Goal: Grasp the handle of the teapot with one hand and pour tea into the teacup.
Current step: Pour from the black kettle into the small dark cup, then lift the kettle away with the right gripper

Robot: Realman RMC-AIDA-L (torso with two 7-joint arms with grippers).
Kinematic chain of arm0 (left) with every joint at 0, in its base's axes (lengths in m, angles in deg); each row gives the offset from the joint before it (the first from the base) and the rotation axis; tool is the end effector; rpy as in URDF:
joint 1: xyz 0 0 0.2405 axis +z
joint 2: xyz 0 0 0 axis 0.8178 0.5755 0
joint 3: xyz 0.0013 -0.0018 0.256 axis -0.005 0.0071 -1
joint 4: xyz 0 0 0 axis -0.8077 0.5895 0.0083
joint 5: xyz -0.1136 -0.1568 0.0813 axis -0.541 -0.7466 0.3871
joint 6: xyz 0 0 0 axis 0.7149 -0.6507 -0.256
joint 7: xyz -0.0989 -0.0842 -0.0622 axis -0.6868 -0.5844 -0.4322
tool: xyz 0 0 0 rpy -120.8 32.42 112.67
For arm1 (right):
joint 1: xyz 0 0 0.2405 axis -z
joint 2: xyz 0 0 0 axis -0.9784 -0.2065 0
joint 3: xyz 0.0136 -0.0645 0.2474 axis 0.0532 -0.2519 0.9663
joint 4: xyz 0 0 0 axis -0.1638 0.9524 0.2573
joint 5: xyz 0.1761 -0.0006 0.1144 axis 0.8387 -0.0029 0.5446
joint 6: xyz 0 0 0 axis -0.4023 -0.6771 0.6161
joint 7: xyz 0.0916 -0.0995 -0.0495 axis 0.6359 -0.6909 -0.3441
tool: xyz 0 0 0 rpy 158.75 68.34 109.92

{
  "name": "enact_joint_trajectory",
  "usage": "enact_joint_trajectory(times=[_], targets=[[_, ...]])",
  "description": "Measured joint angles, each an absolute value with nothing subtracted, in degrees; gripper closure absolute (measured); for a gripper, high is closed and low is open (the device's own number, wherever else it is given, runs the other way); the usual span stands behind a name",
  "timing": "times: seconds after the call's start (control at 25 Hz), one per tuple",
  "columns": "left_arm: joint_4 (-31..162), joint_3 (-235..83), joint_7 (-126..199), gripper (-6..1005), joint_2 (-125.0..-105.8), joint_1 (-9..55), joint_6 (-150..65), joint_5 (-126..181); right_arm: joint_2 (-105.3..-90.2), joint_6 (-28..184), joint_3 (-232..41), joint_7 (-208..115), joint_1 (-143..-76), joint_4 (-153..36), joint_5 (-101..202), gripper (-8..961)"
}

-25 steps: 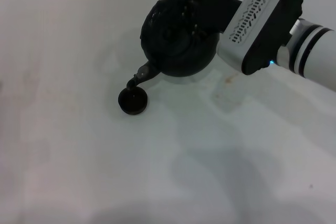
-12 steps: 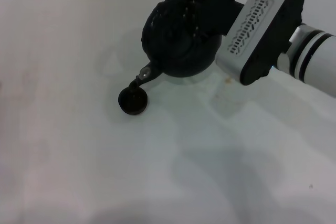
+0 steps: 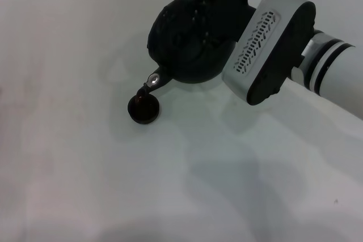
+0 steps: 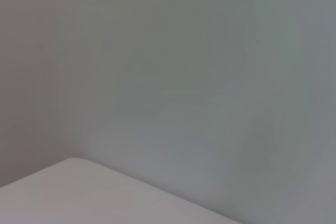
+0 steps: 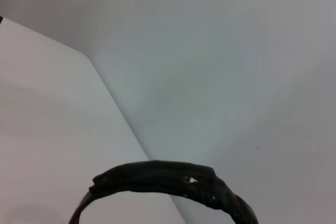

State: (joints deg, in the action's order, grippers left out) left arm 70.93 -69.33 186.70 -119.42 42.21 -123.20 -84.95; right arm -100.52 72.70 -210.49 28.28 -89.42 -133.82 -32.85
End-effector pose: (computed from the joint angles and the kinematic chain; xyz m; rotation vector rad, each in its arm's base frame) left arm -0.4112 0.2308 0.0054 -1.2897 -0.9601 -0.7803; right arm 0.1511 0.3241 -0.0742 -2.2108 -0.2425 0.1830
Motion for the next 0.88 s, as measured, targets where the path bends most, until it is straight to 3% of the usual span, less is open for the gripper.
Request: enact_joint_trajectory(times=[0.88], targets=[[70.84, -69.29, 186.70, 111, -119.42, 42.02, -123.31, -84.94, -100.48, 71.22, -210.61, 25.94, -89.33, -133.90, -32.95, 832]])
